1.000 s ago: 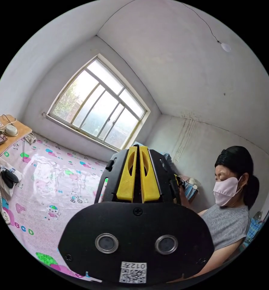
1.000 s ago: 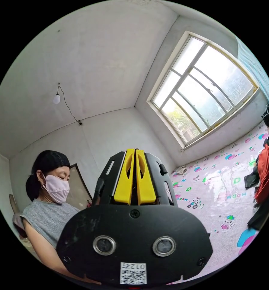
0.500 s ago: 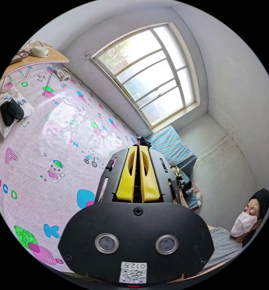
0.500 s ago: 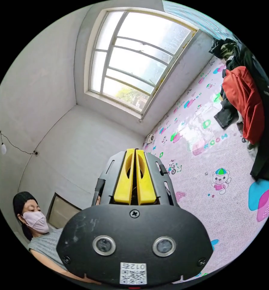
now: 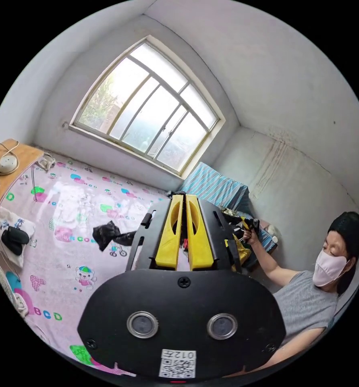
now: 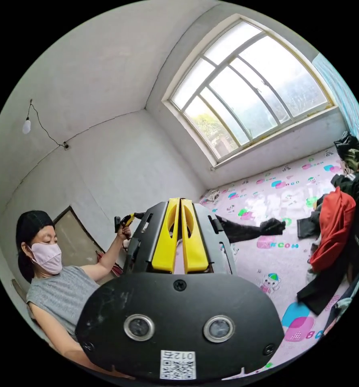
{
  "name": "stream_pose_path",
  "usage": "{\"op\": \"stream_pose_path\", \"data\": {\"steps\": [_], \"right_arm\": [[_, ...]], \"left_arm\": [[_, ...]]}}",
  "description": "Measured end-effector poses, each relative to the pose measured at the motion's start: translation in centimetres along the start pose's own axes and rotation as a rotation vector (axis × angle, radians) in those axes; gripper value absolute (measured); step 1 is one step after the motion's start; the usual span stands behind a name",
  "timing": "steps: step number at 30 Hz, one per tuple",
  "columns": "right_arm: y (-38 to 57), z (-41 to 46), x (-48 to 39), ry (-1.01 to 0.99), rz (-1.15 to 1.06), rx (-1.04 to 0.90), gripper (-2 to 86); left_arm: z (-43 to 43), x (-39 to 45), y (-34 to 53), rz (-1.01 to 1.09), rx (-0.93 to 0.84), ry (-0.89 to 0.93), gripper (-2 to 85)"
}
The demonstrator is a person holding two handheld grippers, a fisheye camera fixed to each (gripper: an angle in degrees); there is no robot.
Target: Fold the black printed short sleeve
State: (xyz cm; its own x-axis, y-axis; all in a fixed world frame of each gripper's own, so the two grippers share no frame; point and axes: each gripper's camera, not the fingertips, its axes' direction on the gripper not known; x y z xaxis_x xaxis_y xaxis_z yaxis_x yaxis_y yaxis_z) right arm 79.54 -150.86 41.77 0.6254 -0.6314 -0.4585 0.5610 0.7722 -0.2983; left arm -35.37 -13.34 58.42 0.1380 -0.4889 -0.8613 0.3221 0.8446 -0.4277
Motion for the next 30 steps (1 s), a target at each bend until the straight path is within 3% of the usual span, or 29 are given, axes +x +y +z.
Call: {"op": "stream_pose_path", "data": {"steps": [6,11,18,26,30], "right_arm": [[13.4,-1.0,15.4,0.089,0.356,-0.138,-0.8],[24.2,-4.0,26.7,0.172,0.654,-0.187,-0.8],[30.4,-8.8,32.9,0.274,0.865,-0.284,-0.7],[29.3,-19.3,35.7,0.307,0.939,-0.324,-0.7],[26.9,-24.6,36.7,0.311,0.937,-0.335,-0.7]], "left_arm": [[7.1,-9.0,10.0,-0.250,-0.342,-0.068,1.0],[12.5,-16.1,19.4,-0.535,-0.484,-0.141,1.0],[15.8,-21.0,29.1,-0.802,-0.707,-0.280,0.9],[13.7,-21.4,30.2,-0.845,-0.607,-0.228,0.9],[13.7,-21.4,29.2,-0.801,-0.656,-0.217,0.9]]}}
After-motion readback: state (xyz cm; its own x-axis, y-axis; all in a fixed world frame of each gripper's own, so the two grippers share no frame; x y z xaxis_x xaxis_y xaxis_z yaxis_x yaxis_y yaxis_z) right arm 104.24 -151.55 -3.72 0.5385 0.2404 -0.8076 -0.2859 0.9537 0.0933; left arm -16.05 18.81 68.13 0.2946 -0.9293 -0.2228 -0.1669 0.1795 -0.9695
